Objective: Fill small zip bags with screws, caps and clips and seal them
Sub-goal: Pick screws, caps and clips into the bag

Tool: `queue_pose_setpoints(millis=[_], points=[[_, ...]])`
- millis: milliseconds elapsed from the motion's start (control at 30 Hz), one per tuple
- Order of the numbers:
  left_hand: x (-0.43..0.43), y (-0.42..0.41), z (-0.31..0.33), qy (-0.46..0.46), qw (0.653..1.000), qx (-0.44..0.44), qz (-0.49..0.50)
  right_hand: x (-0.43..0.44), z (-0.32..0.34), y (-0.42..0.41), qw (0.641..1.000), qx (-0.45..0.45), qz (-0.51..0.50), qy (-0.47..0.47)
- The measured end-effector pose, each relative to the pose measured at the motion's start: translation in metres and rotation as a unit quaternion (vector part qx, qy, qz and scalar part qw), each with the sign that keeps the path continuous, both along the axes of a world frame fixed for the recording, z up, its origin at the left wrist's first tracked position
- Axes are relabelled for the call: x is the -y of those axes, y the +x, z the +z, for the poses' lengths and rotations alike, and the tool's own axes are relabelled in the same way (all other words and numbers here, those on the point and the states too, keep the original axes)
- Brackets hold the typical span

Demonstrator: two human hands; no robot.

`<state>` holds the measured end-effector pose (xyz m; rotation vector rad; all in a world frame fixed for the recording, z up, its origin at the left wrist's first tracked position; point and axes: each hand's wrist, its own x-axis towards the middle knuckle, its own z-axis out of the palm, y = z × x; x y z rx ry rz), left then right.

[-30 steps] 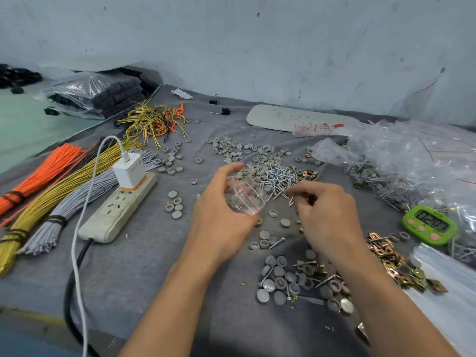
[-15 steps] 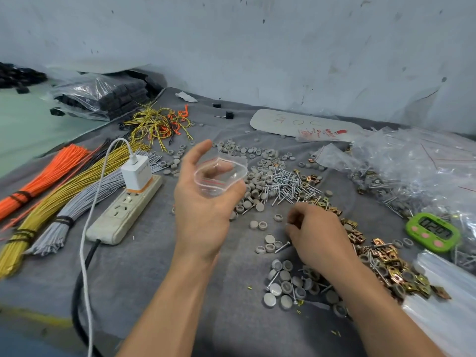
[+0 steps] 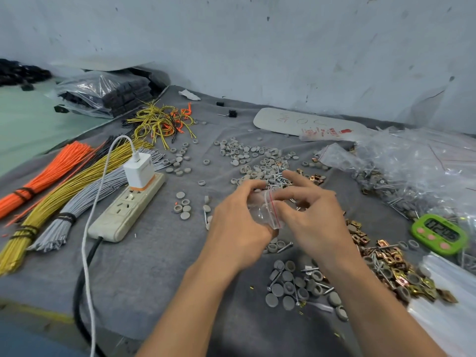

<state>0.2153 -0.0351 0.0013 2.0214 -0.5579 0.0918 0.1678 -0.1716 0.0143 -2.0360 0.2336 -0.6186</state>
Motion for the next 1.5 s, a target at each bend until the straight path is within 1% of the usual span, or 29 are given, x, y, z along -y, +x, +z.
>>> queue_pose_setpoints(millis=[67,133,200,233,267,300,367,433,500,533,600,667,733,800,900,933,967,1000,1033,1067,1100,1133,1167,1200,1233,1300,1367,1433,1500], points=[[0.001,0.0,0.0,-0.011,1.0,-0.005,-0.001,-0.002,0.0,0.002,0.999,-0.007,0.025,0.034],[0.0,0.001,0.002,-0.04,0.999,-0.027,0.003,-0.001,0.002,0.001,0.993,0.023,0.03,0.115],[-0.002,0.004,0.005,-0.089,0.994,-0.069,0.003,0.005,0.003,-0.002,0.981,0.062,-0.013,0.182],[-0.003,0.004,0.007,-0.121,0.988,-0.093,0.004,0.01,0.001,-0.004,0.981,0.065,-0.05,0.177],[-0.005,0.005,0.01,-0.16,0.981,-0.111,0.007,0.015,0.0,-0.005,0.985,0.046,-0.086,0.141],[-0.007,0.006,0.013,-0.207,0.971,-0.123,0.012,0.018,-0.001,-0.007,0.99,0.005,-0.107,0.087],[-0.011,0.006,0.02,-0.315,0.936,-0.153,0.021,0.019,-0.006,-0.009,0.991,-0.105,-0.081,-0.017],[-0.017,0.007,0.026,-0.416,0.889,-0.19,-0.001,0.012,-0.012,-0.01,0.974,-0.199,-0.029,-0.108],[-0.023,0.006,0.03,-0.486,0.84,-0.237,-0.04,0.004,-0.015,-0.011,0.951,-0.242,-0.003,-0.19],[-0.024,0.006,0.03,-0.511,0.816,-0.265,-0.052,0.0,-0.017,-0.01,0.944,-0.252,0.001,-0.213],[-0.027,0.008,0.029,-0.55,0.77,-0.316,-0.064,-0.005,-0.016,-0.008,0.934,-0.273,0.003,-0.232],[-0.03,0.01,0.03,-0.572,0.737,-0.352,-0.077,-0.007,-0.015,-0.006,0.928,-0.287,0.005,-0.238],[-0.032,0.011,0.029,-0.587,0.704,-0.39,-0.09,-0.004,-0.016,-0.007,0.932,-0.28,0.007,-0.229],[-0.034,0.013,0.028,-0.596,0.683,-0.412,-0.096,0.0,-0.017,-0.009,0.942,-0.259,0.002,-0.214],[-0.038,0.015,0.027,-0.604,0.67,-0.419,-0.099,0.004,-0.016,-0.011,0.959,-0.214,-0.025,-0.183],[-0.039,0.015,0.027,-0.606,0.671,-0.415,-0.098,0.005,-0.014,-0.011,0.968,-0.192,-0.035,-0.161],[-0.039,0.015,0.027,-0.607,0.68,-0.4,-0.097,0.005,-0.012,-0.011,0.977,-0.161,-0.043,-0.133],[-0.037,0.015,0.027,-0.599,0.705,-0.368,-0.091,0.006,-0.01,-0.011,0.986,-0.121,-0.049,-0.101],[-0.034,0.014,0.026,-0.569,0.757,-0.312,-0.078,0.005,-0.007,-0.012,0.994,-0.074,-0.053,-0.064],[-0.031,0.013,0.025,-0.507,0.83,-0.228,-0.05,0.004,-0.003,-0.013,0.998,-0.025,-0.053,-0.022],[-0.027,0.01,0.022,-0.41,0.903,-0.126,-0.008,0.003,0.001,-0.015,0.998,0.022,-0.047,0.025],[-0.022,0.007,0.019,-0.299,0.953,-0.033,0.027,0.001,0.005,-0.016,0.995,0.063,-0.035,0.074],[-0.017,0.003,0.015,-0.2,0.978,0.034,0.044,-0.001,0.008,-0.017,0.989,0.094,-0.022,0.114],[-0.012,-0.002,0.013,-0.123,0.989,0.07,0.045,-0.003,0.011,-0.018,0.984,0.115,-0.009,0.137],[-0.007,-0.007,0.01,-0.077,0.994,0.077,0.031,-0.004,0.013,-0.019,0.982,0.125,0.004,0.14],[0.002,-0.011,0.006,-0.031,0.997,0.064,0.01,-0.007,0.014,-0.019,0.987,0.114,0.024,0.107],[0.007,-0.012,0.004,0.0,0.998,0.066,0.003,-0.01,0.013,-0.019,0.994,0.085,0.032,0.067],[0.008,-0.011,0.005,0.003,0.998,0.058,-0.007,-0.012,0.013,-0.02,0.996,0.074,0.038,0.042],[0.006,-0.01,0.006,-0.018,0.999,0.039,-0.01,-0.008,0.015,-0.02,0.993,0.095,0.033,0.068]])
